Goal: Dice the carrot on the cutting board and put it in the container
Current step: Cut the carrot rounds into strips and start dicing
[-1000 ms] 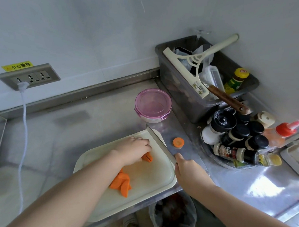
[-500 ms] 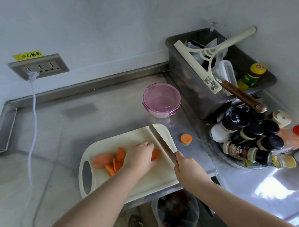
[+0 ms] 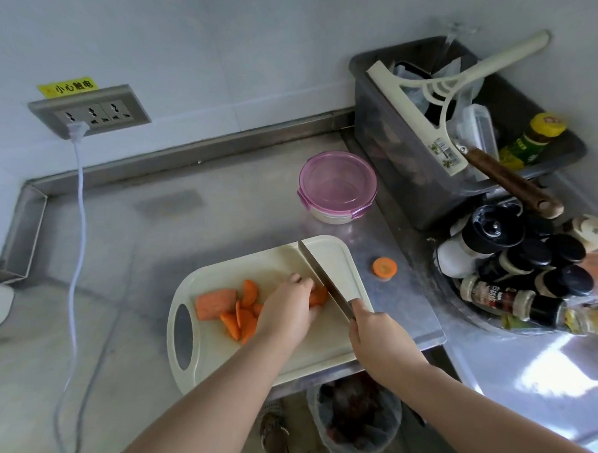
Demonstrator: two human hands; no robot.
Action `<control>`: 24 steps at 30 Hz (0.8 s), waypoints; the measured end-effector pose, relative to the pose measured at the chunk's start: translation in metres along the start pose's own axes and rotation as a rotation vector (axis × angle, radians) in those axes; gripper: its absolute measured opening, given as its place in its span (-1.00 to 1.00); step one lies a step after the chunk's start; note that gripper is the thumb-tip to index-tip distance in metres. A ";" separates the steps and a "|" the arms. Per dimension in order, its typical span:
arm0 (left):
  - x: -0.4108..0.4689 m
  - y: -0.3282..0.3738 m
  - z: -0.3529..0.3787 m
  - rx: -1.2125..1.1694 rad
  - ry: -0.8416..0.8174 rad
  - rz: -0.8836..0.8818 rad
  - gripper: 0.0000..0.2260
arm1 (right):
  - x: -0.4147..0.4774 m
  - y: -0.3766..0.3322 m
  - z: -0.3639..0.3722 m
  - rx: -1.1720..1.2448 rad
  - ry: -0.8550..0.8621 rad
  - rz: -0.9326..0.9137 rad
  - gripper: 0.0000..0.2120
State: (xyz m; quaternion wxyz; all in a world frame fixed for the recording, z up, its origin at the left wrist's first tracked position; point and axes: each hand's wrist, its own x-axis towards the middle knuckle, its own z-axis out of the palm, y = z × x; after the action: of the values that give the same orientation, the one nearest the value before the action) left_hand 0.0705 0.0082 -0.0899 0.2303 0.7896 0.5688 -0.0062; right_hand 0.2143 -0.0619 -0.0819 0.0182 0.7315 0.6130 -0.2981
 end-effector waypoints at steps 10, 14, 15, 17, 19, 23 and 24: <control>0.003 0.002 0.004 -0.059 0.034 -0.068 -0.80 | -0.002 -0.004 0.001 -0.018 0.014 -0.015 -0.79; 0.003 0.001 0.005 -0.065 0.024 -0.067 -0.78 | -0.002 -0.004 0.003 0.013 0.003 -0.006 -0.78; 0.003 0.000 0.004 -0.068 0.016 -0.057 -0.77 | -0.002 -0.004 0.002 0.011 0.006 -0.005 -0.78; 0.005 -0.005 0.002 -0.073 -0.013 -0.015 -0.77 | -0.003 -0.003 0.001 0.005 0.008 -0.005 -0.79; 0.006 -0.008 0.000 -0.063 -0.039 0.028 -0.78 | -0.002 -0.003 -0.001 -0.005 0.005 -0.005 -0.81; 0.007 -0.010 -0.002 -0.022 -0.039 0.047 -0.78 | -0.002 -0.004 0.000 -0.026 -0.006 -0.011 -0.80; 0.007 -0.009 -0.002 -0.016 -0.035 0.047 -0.78 | -0.002 -0.005 0.001 -0.025 -0.005 -0.017 -0.79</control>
State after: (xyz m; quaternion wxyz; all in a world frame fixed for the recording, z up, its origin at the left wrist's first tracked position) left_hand 0.0642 0.0172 -0.0930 0.2466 0.8005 0.5461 -0.0102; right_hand 0.2095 -0.0629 -0.0802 0.0263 0.7253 0.6227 -0.2924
